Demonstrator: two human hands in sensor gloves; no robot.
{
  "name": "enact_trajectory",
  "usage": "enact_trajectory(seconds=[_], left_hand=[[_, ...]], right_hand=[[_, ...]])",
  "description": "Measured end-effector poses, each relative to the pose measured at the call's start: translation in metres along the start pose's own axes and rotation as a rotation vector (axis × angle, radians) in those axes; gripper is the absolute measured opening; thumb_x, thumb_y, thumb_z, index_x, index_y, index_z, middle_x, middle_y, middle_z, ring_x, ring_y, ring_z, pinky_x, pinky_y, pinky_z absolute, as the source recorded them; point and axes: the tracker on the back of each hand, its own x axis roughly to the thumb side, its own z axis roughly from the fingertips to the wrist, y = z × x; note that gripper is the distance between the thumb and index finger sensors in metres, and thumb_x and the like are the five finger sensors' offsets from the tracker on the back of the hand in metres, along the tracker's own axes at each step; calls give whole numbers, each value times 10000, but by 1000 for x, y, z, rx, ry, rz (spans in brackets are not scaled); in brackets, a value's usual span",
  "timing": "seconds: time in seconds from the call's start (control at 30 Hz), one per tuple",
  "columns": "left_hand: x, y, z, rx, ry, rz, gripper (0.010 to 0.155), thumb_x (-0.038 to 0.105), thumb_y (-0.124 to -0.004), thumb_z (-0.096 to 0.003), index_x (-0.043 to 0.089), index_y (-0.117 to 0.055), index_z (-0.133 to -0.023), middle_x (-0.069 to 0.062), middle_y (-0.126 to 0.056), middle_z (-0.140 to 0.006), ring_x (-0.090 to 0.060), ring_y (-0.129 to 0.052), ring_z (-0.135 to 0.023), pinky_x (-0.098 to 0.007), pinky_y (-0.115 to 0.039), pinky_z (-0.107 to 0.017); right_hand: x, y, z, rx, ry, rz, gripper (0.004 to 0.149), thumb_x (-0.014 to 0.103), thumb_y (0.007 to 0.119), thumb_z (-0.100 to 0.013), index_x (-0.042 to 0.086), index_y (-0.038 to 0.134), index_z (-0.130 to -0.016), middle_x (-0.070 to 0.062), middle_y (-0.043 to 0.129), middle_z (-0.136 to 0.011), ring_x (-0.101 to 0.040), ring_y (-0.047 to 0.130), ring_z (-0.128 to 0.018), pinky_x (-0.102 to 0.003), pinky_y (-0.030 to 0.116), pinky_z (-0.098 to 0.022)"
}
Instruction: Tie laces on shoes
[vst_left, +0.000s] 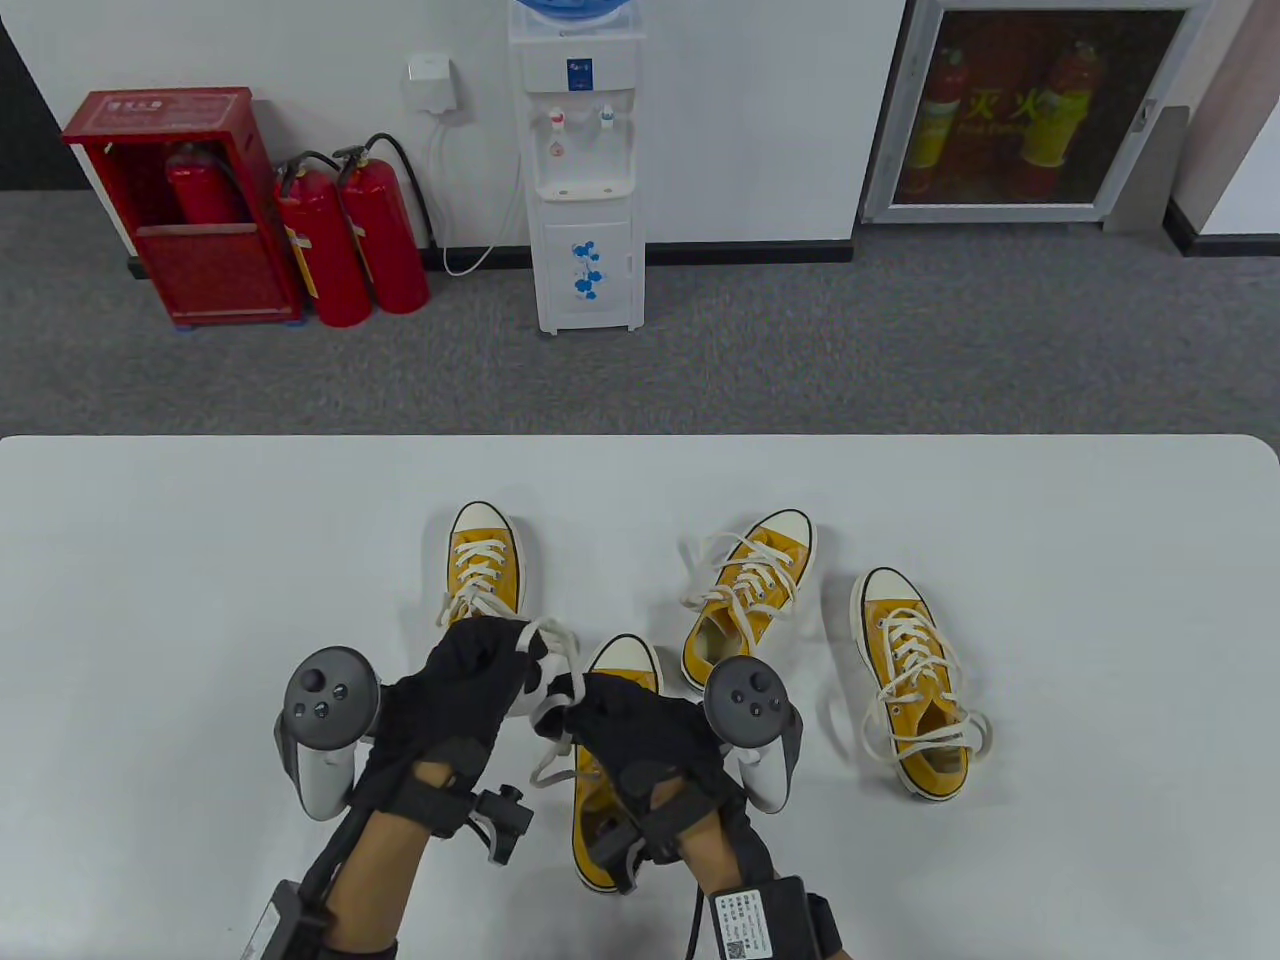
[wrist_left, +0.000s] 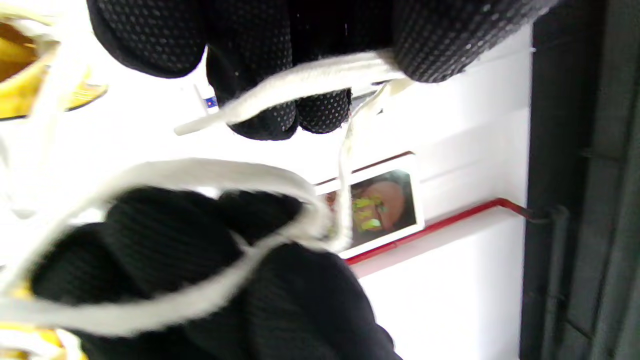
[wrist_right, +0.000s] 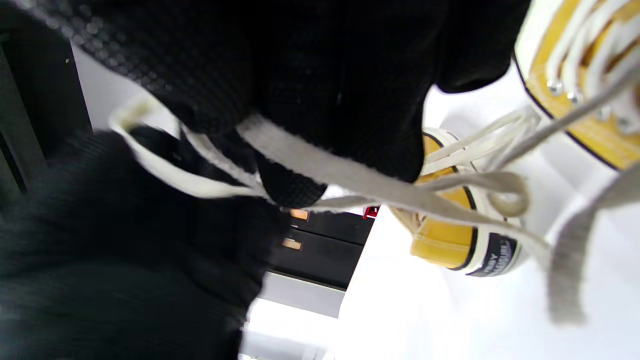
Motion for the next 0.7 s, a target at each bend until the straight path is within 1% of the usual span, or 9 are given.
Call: enact_trajectory(seconds=[0.07, 0.13, 0.27, 0.4, 0.47, 0.53, 0.6, 0.63, 0.7], left_hand=[[-12, 2, -3, 15, 44, 15, 430, 448, -777, -499, 282, -721, -892, -58, -869, -970, -305, -987, -706, -603, -725, -613], [-23, 2, -6, 15, 79, -7, 461, 457, -772, -501, 279, -703, -921, -58, -853, -985, -307, -977, -728, -608, -717, -624], [-42, 1, -9, 14, 138, -52, 528, 462, -768, -500, 261, -655, -975, -84, -785, -1040, -358, -919, -818, -645, -654, -666], [-52, 2, -3, 35, 148, -108, 630, 474, -758, -499, 240, -559, -1048, -122, -647, -1120, -405, -804, -931, -680, -580, -696], [-55, 2, 1, 36, 127, -141, 659, 489, -764, -494, 235, -548, -1062, -132, -630, -1129, -410, -805, -929, -679, -588, -689], [-58, -1, 4, -24, 102, -163, 682, 533, -763, -487, 239, -552, -1066, -129, -644, -1125, -407, -813, -915, -679, -589, -687], [-61, -8, 5, -112, 66, -167, 707, 583, -767, -474, 258, -568, -1070, -125, -666, -1116, -391, -846, -876, -669, -609, -678], [-61, -13, 5, -162, 55, -173, 740, 602, -780, -465, 262, -552, -1081, -128, -646, -1126, -392, -834, -883, -673, -601, -682], [-60, -21, 5, -244, 31, -232, 784, 626, -804, -446, 275, -539, -1095, -122, -644, -1132, -390, -835, -885, -677, -596, -687]], right_hand=[[-1, -2, 0, -12, 11, -7, 425, 362, 876, -426, 191, 900, -815, -18, 1042, -688, -278, 1072, -666, -567, 697, -622], [-3, -4, -1, -16, 25, -30, 423, 362, 876, -426, 189, 902, -811, -19, 1046, -681, -276, 1076, -660, -566, 702, -617], [-5, -9, -2, -32, 46, -68, 423, 359, 876, -427, 183, 902, -812, -21, 1047, -675, -276, 1078, -651, -562, 706, -615], [-6, -15, -2, -59, 54, -69, 426, 356, 876, -427, 180, 900, -814, -23, 1046, -675, -277, 1079, -647, -563, 704, -615], [-7, -17, -2, -71, 57, -69, 425, 356, 876, -427, 182, 900, -814, -23, 1045, -676, -276, 1075, -651, -564, 703, -616], [-7, -18, -2, -76, 59, -69, 425, 352, 876, -428, 179, 899, -816, -27, 1045, -677, -282, 1075, -647, -566, 699, -617], [-7, -19, -2, -87, 58, -61, 426, 352, 877, -426, 181, 899, -816, -27, 1044, -678, -280, 1075, -639, -569, 694, -616], [-7, -19, -2, -91, 58, -62, 426, 353, 877, -427, 181, 900, -816, -24, 1044, -679, -278, 1072, -637, -567, 694, -616], [-6, -19, -2, -93, 54, -73, 426, 352, 878, -427, 184, 900, -817, -25, 1043, -683, -274, 1066, -634, -570, 681, -621]])
